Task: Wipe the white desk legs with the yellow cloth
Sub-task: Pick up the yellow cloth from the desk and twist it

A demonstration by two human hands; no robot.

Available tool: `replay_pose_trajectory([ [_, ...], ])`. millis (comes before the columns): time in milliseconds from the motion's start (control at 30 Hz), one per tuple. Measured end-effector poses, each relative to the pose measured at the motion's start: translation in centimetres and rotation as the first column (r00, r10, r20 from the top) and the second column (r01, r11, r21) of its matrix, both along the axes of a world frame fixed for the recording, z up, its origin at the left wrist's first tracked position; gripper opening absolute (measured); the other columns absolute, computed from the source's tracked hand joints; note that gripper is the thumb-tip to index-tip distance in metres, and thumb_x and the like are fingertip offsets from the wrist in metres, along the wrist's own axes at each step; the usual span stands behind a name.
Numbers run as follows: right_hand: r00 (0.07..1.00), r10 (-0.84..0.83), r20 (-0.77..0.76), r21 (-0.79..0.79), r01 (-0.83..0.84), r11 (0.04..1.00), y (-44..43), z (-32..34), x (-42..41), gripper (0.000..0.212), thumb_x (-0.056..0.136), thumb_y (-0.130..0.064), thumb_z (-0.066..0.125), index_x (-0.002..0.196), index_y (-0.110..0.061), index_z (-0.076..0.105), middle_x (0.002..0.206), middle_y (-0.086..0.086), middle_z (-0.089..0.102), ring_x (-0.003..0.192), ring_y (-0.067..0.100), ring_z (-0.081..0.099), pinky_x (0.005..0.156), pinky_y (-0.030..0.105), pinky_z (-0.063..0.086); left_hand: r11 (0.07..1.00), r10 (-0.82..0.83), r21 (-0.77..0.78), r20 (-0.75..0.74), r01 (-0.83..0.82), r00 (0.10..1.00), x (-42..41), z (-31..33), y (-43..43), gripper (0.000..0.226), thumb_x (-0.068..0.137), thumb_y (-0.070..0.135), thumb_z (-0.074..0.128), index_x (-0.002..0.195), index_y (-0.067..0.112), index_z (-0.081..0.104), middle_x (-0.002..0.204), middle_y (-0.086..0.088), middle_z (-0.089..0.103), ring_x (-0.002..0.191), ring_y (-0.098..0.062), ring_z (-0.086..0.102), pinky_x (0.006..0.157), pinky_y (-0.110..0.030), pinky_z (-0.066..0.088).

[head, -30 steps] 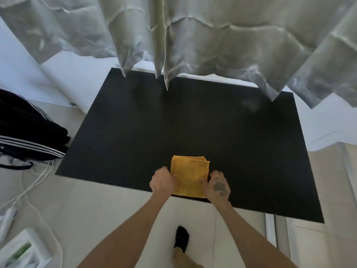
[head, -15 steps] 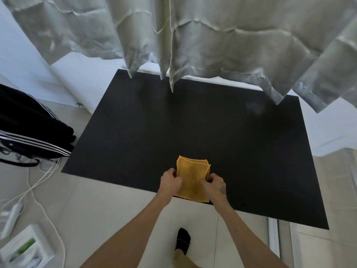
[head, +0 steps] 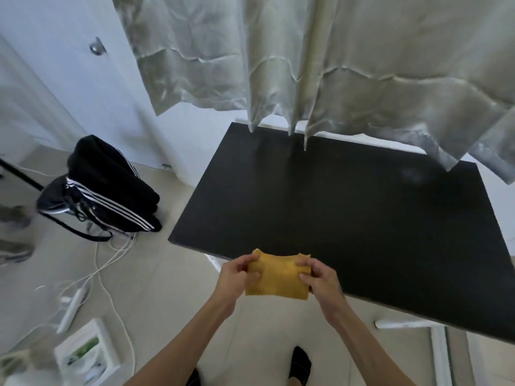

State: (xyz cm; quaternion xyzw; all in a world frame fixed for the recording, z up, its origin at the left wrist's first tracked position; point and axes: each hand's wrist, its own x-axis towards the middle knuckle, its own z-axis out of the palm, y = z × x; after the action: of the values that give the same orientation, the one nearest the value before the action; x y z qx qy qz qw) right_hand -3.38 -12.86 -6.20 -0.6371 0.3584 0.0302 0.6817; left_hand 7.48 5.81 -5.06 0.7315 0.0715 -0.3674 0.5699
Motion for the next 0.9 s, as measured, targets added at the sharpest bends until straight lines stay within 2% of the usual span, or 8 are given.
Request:
replay_pose_trajectory([
  [100,0.998,0.063,-0.017,-0.059,-0.064,0.996,4.7,0.1,1.2,0.033,0.09,-0.006,0.067,0.109,-0.032,0.067,0.124,-0.001,0.057,0.111,0.019,0.055,0.092,0.044,0.053,0.996,-0.055,0.075,0.078,0.049,0.995,1.0,0.0,4.6,0.037,0.09,-0.004,0.063,0.113,0.023,0.07,0.127,-0.001,0.055,0.115,-0.022,0.053,0.092,-0.038,0.051],
  [200,0.992,0.125,-0.027,-0.126,-0.127,0.984,10.6,0.2,2.5,0.044,0.084,-0.006,0.074,0.119,-0.031,0.062,0.122,0.002,0.055,0.106,0.016,0.056,0.079,0.03,0.053,0.98,-0.155,0.151,0.145,0.133,0.977,2.3,-0.5,10.1,0.035,0.088,-0.006,0.064,0.109,0.022,0.071,0.122,-0.002,0.059,0.112,-0.022,0.056,0.088,-0.034,0.054],
  [367,0.976,0.193,-0.105,-0.295,-0.216,0.931,20.0,-0.4,4.9,0.059,0.078,-0.014,0.083,0.13,-0.022,0.056,0.121,-0.005,0.052,0.114,0.018,0.055,0.094,0.036,0.057,0.91,-0.375,0.306,0.324,0.278,0.869,4.4,-0.5,18.5,0.039,0.076,0.003,0.078,0.112,0.014,0.07,0.111,0.0,0.062,0.101,-0.018,0.06,0.085,-0.028,0.058],
  [500,0.958,0.212,-0.195,-0.48,-0.282,0.831,25.9,-1.3,6.2,0.06,0.067,-0.031,0.089,0.118,-0.022,0.06,0.112,-0.004,0.054,0.104,0.014,0.055,0.083,0.024,0.053,0.873,-0.452,0.384,0.405,0.3,0.795,5.3,-0.3,23.4,0.042,0.069,0.007,0.08,0.109,0.015,0.07,0.1,0.002,0.063,0.089,-0.012,0.059,0.065,-0.007,0.046],
  [600,0.943,0.165,-0.289,-0.513,-0.298,0.805,27.5,-2.1,7.3,0.049,0.066,-0.038,0.087,0.106,-0.023,0.064,0.106,-0.001,0.057,0.098,0.015,0.057,0.08,0.026,0.055,0.865,-0.463,0.404,0.411,0.298,0.785,6.1,-0.6,24.9,0.041,0.073,0.006,0.077,0.112,0.017,0.07,0.101,0.006,0.06,0.091,-0.012,0.057,0.07,-0.013,0.047],
  [733,0.911,0.16,-0.38,-0.54,-0.359,0.761,27.6,-3.3,8.2,0.03,0.073,-0.037,0.082,0.095,-0.021,0.069,0.104,0.002,0.054,0.096,0.017,0.056,0.086,0.033,0.057,0.856,-0.472,0.424,0.412,0.294,0.78,6.4,-1.2,25.3,0.033,0.072,-0.003,0.07,0.102,0.012,0.074,0.092,0.001,0.067,0.087,-0.016,0.062,0.069,-0.023,0.054],
  [833,0.91,0.175,-0.376,-0.524,-0.365,0.77,27.2,-4.1,8.5,0.024,0.073,-0.033,0.083,0.087,-0.021,0.067,0.109,0.001,0.05,0.098,0.016,0.054,0.083,0.026,0.054,0.837,-0.498,0.444,0.377,0.319,0.781,7.2,-2.4,25.1,0.03,0.068,0.001,0.069,0.093,0.016,0.076,0.083,0.001,0.069,0.082,-0.02,0.068,0.06,-0.022,0.052],
  [900,0.922,0.194,-0.336,-0.47,-0.342,0.813,26.6,-4.6,8.5,0.028,0.073,-0.028,0.083,0.091,-0.016,0.066,0.109,0.001,0.054,0.097,0.015,0.055,0.08,0.025,0.052,0.79,-0.551,0.504,0.332,0.349,0.766,8.1,-3.2,24.9,0.023,0.069,0.009,0.072,0.09,0.02,0.076,0.084,0.002,0.065,0.082,-0.018,0.065,0.06,-0.022,0.051],
])
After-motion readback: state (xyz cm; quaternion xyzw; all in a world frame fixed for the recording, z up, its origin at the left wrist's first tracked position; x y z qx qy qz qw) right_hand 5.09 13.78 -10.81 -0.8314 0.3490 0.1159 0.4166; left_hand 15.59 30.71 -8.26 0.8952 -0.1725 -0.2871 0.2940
